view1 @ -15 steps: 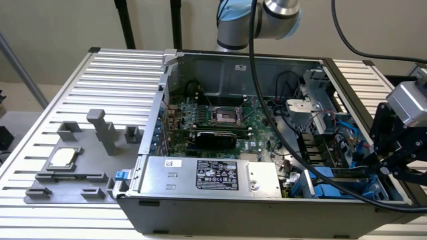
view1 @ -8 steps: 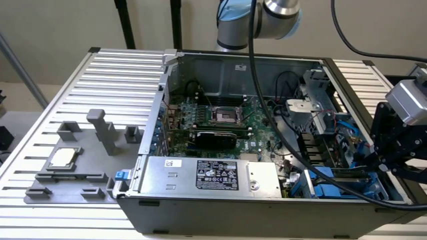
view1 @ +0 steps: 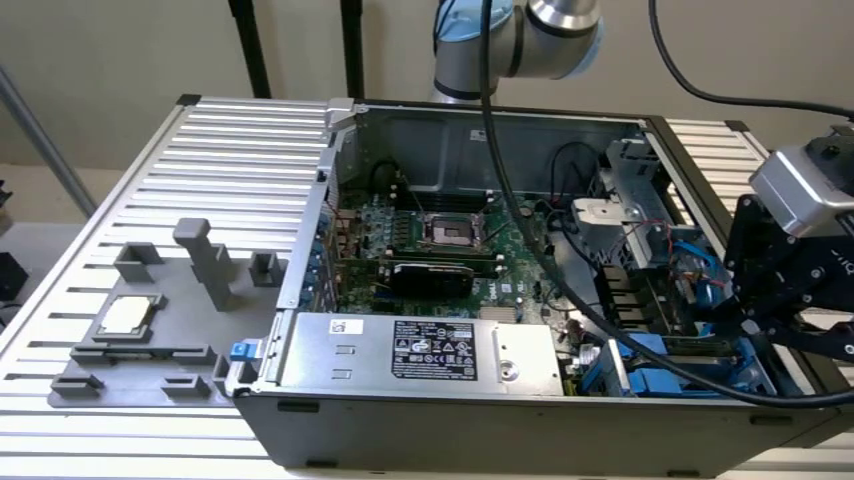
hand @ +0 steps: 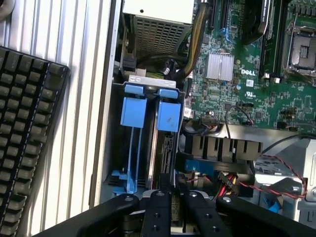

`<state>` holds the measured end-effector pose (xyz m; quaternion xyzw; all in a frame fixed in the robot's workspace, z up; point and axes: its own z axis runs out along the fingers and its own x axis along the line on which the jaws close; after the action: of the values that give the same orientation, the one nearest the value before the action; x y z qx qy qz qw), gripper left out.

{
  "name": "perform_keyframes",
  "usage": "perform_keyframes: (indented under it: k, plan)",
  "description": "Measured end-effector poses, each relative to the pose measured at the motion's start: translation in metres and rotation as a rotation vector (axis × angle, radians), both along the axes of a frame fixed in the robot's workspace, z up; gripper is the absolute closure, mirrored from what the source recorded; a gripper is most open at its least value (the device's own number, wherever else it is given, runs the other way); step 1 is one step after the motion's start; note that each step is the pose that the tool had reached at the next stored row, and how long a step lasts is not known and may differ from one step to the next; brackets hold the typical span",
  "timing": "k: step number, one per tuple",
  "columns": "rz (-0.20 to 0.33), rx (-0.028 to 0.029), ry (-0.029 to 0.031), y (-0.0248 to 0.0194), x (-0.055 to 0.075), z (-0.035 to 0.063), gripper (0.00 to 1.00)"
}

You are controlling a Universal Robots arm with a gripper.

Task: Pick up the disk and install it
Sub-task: 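Insert the first disk wire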

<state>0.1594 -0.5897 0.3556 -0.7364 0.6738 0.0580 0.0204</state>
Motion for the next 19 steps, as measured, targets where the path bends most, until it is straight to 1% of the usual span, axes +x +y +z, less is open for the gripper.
perform_keyframes:
  k: [5,7,9,11,19]
  plan:
    - [0.0,-0.0008,0.0,0.0003,-0.02,-0.0006,0.84]
    - [-0.003,-0.0025,-0.0001,0.0005,-0.025,-0.0014,0.84]
    - [-0.014,-0.0037,-0.0002,0.0005,-0.028,-0.0025,0.84]
    - [-0.036,-0.0047,-0.0003,0.0006,-0.028,-0.0029,0.84]
    - [-0.163,-0.0066,0.0,0.0006,-0.028,-0.0039,0.84]
